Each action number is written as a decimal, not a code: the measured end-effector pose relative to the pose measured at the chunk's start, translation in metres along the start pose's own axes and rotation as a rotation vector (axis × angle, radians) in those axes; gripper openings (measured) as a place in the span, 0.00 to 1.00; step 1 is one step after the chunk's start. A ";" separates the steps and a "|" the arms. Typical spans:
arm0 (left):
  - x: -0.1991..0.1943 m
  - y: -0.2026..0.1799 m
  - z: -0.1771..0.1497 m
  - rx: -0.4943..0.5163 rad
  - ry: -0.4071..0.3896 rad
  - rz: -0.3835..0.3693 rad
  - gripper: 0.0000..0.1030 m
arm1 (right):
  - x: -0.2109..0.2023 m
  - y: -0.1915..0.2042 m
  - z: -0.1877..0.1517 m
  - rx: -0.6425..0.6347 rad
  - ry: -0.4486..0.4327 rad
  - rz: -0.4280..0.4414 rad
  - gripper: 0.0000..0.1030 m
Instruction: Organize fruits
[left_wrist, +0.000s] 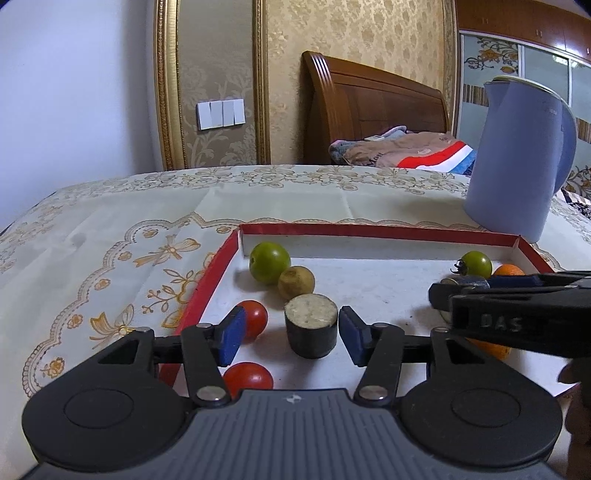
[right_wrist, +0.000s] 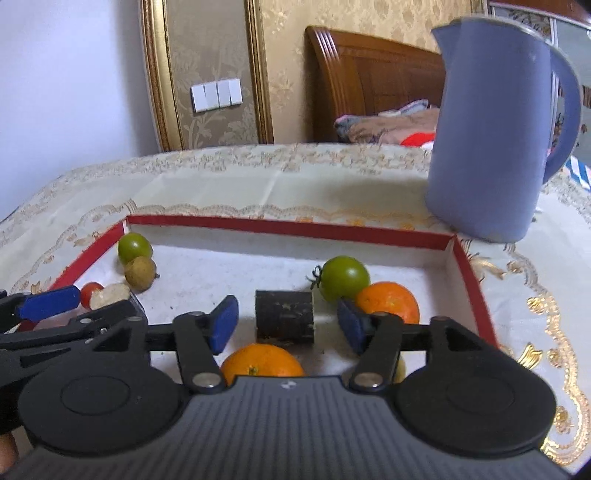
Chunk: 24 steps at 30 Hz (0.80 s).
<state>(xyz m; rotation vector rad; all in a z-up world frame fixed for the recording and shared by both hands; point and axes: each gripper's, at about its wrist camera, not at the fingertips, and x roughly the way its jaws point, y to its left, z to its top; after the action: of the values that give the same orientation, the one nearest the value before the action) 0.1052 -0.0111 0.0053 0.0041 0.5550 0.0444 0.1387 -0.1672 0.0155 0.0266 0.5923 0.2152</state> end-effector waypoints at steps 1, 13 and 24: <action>0.000 0.001 0.000 -0.002 0.002 -0.002 0.53 | -0.002 -0.001 0.000 0.011 -0.006 0.005 0.72; -0.013 0.003 -0.005 -0.009 0.005 -0.032 0.53 | -0.053 -0.009 -0.013 0.054 -0.134 -0.004 0.96; -0.061 0.012 -0.025 -0.025 -0.061 0.019 0.78 | -0.132 -0.018 -0.068 0.032 -0.169 0.050 1.00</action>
<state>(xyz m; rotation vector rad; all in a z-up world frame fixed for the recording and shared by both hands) 0.0396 -0.0017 0.0162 -0.0136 0.4929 0.0694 -0.0022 -0.2145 0.0306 0.0899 0.4268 0.2491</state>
